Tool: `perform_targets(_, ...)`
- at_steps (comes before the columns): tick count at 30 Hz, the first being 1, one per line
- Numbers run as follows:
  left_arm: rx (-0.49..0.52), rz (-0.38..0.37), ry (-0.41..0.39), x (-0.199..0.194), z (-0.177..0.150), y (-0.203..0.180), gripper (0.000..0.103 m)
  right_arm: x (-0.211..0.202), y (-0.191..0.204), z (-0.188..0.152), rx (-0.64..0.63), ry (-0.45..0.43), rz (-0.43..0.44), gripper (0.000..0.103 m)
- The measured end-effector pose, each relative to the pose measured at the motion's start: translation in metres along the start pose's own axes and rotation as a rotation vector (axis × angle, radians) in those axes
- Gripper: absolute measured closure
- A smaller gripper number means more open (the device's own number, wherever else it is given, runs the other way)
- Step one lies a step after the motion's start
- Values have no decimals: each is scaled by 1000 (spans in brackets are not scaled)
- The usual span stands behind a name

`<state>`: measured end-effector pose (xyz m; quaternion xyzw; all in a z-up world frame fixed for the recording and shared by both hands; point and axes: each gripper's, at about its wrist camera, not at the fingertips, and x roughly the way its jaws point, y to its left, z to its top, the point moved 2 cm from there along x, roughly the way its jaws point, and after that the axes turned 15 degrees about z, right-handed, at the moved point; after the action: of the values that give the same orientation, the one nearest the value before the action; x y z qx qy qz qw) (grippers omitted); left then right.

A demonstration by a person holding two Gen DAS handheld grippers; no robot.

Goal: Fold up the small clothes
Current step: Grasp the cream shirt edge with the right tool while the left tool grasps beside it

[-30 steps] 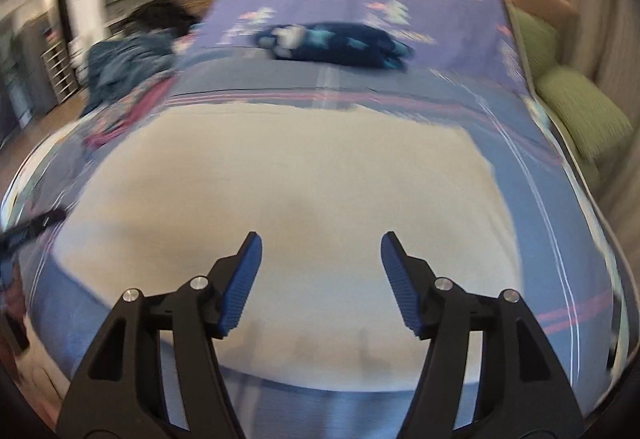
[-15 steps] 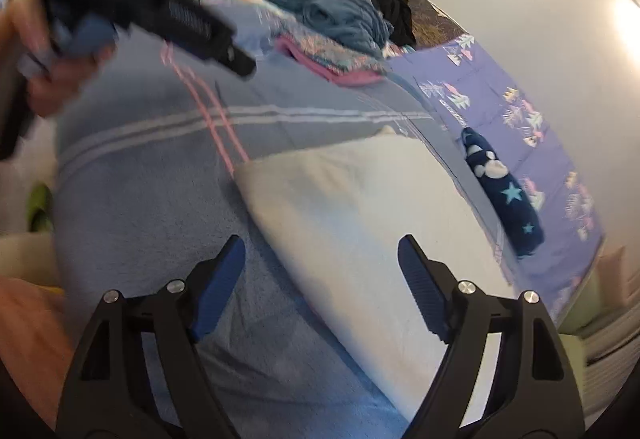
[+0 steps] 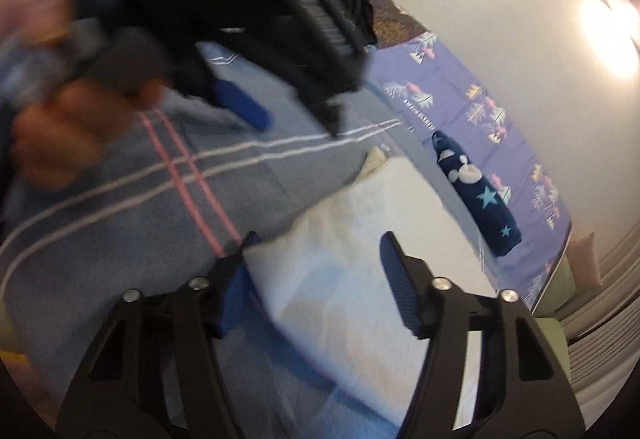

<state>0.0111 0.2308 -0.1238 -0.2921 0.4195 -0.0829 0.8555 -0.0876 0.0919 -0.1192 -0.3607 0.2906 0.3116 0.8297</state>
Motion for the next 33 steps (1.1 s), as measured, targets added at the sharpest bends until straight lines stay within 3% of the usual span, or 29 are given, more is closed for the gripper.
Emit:
perform_targets(3, 32, -83, 65, 23, 12, -17, 43, 1, -10, -11, 45, 13, 9, 52)
perform_targets(6, 106, -166, 142, 55, 23, -41, 30, 9, -9, -5, 43, 0, -1, 58)
perform_targets(10, 198, -125, 127, 89, 41, -69, 30, 20, -7, 3, 61, -13, 9, 75)
perform_targets(14, 172, -112, 132, 108, 58, -77, 32, 19, -18, 3, 129, -27, 63, 90)
perform_targets(15, 167, -106, 139, 111, 61, -80, 38, 16, -21, 3, 162, -37, 84, 91)
perform_targets(17, 166, -71, 164, 121, 65, -85, 61, 9, -35, 3, 236, -66, 118, 94)
perform_targets(18, 164, -51, 179, 126, 66, -84, 82, 6, -41, 2, 262, -79, 121, 95)
perform_targets(19, 158, -35, 196, 128, 65, -82, 92, 0, -48, 1, 290, -97, 117, 96)
perform_targets(22, 161, -37, 204, 131, 66, -89, 94, -10, -65, -3, 342, -121, 105, 96)
perform_targets(27, 175, -65, 191, 123, 76, -100, 95, -24, -85, -6, 461, -157, 158, 96)
perform_targets(33, 225, -69, 160, 107, 81, -124, 95, -42, -92, -9, 483, -206, 142, 96)
